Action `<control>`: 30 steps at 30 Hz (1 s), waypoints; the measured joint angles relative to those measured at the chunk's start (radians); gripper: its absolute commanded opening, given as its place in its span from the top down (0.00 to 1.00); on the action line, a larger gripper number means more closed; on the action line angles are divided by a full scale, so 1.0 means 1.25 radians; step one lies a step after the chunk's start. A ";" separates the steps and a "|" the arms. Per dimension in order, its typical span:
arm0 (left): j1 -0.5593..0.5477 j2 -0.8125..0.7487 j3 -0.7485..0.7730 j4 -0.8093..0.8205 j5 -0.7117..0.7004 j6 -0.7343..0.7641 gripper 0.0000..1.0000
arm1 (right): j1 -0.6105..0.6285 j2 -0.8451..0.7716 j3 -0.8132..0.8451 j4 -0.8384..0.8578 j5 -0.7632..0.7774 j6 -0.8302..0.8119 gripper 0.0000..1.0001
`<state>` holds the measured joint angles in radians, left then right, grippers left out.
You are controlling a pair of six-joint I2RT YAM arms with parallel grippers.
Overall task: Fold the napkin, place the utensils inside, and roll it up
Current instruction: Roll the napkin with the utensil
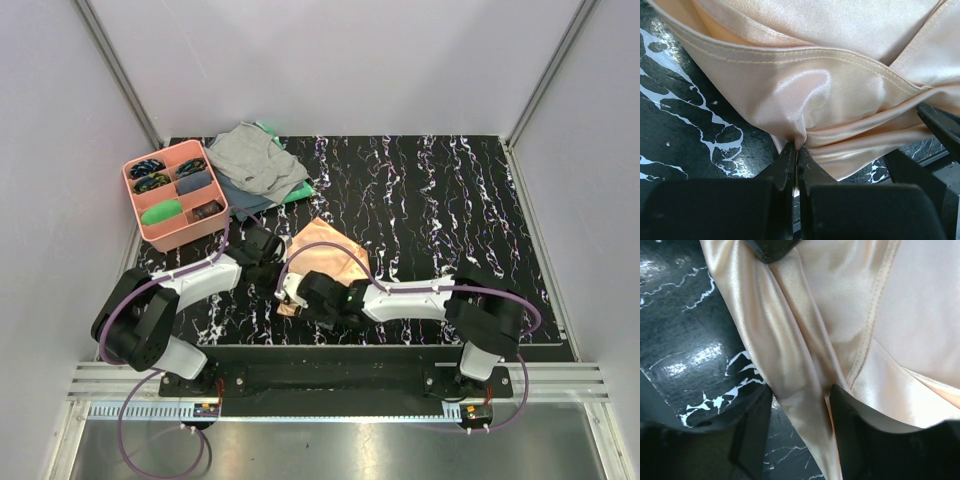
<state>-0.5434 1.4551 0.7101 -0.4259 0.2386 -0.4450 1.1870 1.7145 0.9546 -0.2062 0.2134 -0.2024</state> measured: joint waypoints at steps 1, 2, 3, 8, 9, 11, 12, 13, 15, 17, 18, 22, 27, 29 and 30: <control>0.000 0.000 0.000 0.000 0.000 0.001 1.00 | -0.007 0.005 0.002 0.001 -0.015 0.000 0.50; 0.000 0.000 0.000 0.000 0.000 0.002 1.00 | -0.014 0.007 0.005 -0.001 -0.029 -0.001 0.51; 0.000 0.000 0.001 0.000 -0.001 0.003 1.00 | -0.018 0.009 0.007 -0.002 -0.040 0.000 0.54; 0.000 0.000 0.005 -0.003 -0.007 0.008 0.74 | -0.037 0.025 0.043 -0.044 -0.093 0.001 0.60; 0.000 0.000 0.007 -0.006 -0.013 0.009 0.70 | -0.042 0.029 0.055 -0.059 -0.108 0.006 0.61; 0.002 0.000 0.011 -0.009 -0.024 0.006 0.55 | -0.051 0.035 0.069 -0.077 -0.140 0.018 0.62; 0.003 -0.002 0.012 -0.010 -0.030 0.003 0.52 | -0.056 0.036 0.074 -0.085 -0.159 0.024 0.62; 0.005 -0.006 0.012 -0.011 -0.034 0.000 0.50 | -0.060 0.036 0.078 -0.091 -0.177 0.034 0.62; 0.011 -0.023 0.012 -0.014 -0.045 -0.007 0.42 | -0.066 0.036 0.081 -0.100 -0.210 0.050 0.62; 0.018 -0.054 0.008 -0.017 -0.055 -0.015 0.36 | -0.068 0.036 0.084 -0.107 -0.234 0.066 0.62; 0.023 -0.075 0.004 -0.017 -0.060 -0.020 0.31 | -0.068 0.036 0.085 -0.110 -0.248 0.073 0.62; 0.043 -0.153 -0.032 -0.024 -0.096 -0.036 0.23 | -0.071 0.039 0.087 -0.113 -0.299 0.093 0.62; 0.052 -0.250 -0.078 -0.035 -0.117 -0.060 0.21 | -0.081 0.044 0.089 -0.116 -0.357 0.106 0.63; 0.053 -0.285 -0.098 -0.025 -0.114 -0.071 0.20 | -0.091 0.050 0.094 -0.119 -0.378 0.109 0.63; 0.053 -0.305 -0.113 -0.016 -0.111 -0.078 0.20 | -0.096 0.053 0.096 -0.121 -0.391 0.110 0.64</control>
<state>-0.4774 1.0744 0.5694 -0.4458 0.0994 -0.5430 1.0672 1.7805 1.0752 -0.3569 -0.2749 -0.0654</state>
